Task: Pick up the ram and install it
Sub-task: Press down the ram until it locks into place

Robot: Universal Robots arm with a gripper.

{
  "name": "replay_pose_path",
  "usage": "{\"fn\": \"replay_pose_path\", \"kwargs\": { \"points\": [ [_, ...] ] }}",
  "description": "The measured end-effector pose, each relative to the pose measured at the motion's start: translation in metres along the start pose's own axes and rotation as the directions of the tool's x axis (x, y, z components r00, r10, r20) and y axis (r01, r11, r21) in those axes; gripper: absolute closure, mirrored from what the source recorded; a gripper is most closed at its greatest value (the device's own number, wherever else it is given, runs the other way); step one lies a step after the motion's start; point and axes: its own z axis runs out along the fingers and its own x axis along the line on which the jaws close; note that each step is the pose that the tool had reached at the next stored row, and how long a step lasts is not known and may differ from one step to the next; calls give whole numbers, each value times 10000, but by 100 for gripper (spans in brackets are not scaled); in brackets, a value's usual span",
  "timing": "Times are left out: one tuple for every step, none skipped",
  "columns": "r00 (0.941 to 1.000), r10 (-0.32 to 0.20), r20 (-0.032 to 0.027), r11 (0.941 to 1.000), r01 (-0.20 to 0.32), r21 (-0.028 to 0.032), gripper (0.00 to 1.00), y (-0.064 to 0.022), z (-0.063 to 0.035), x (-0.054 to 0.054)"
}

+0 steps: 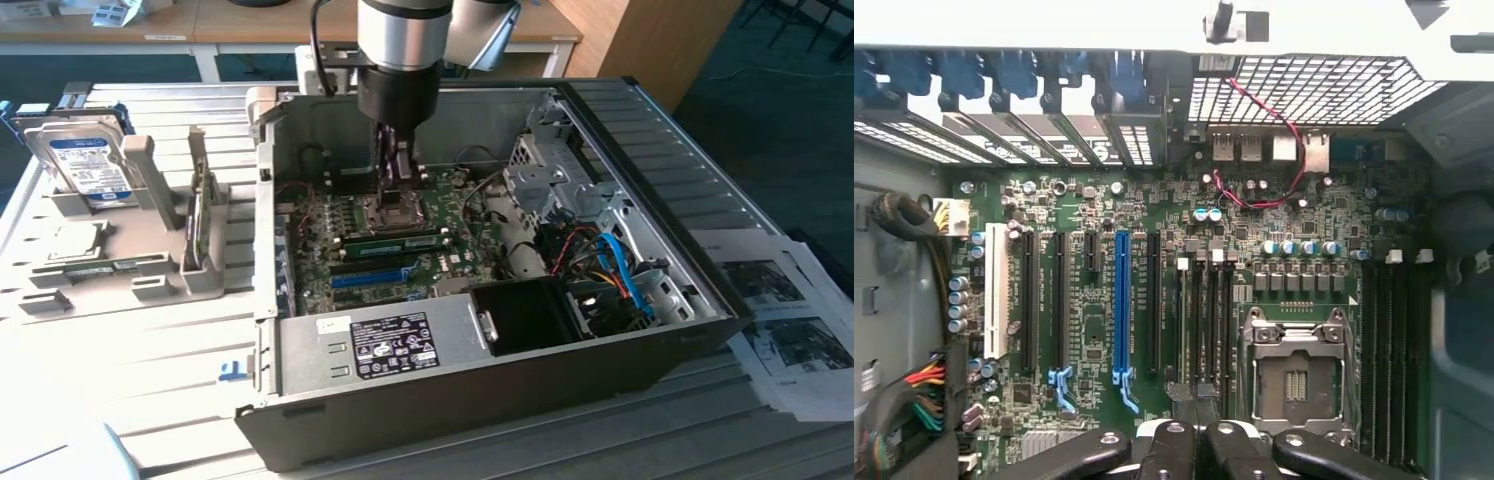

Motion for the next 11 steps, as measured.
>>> {"fn": "replay_pose_path", "kwargs": {
  "points": [
    [10000,0,0,10000,0,0,90,0,-16,0],
    [10000,0,-1,10000,0,-1,90,0,-32,0],
    [10000,0,-1,10000,0,0,90,1,-47,0],
    [10000,0,-1,10000,0,0,90,1,-62,0],
    [10000,0,-2,10000,0,0,90,1,-76,0],
    [10000,0,-2,10000,0,0,90,1,-89,0],
    [10000,0,-2,10000,0,0,90,1,-102,-1],
    [10000,0,-3,10000,0,1,90,1,-115,-1],
    [10000,0,-3,10000,0,0,90,1,-128,-1],
    [10000,0,-4,10000,0,0,90,1,-140,-1],
    [10000,0,-3,10000,0,1,90,2,-152,-1]
  ]
}}
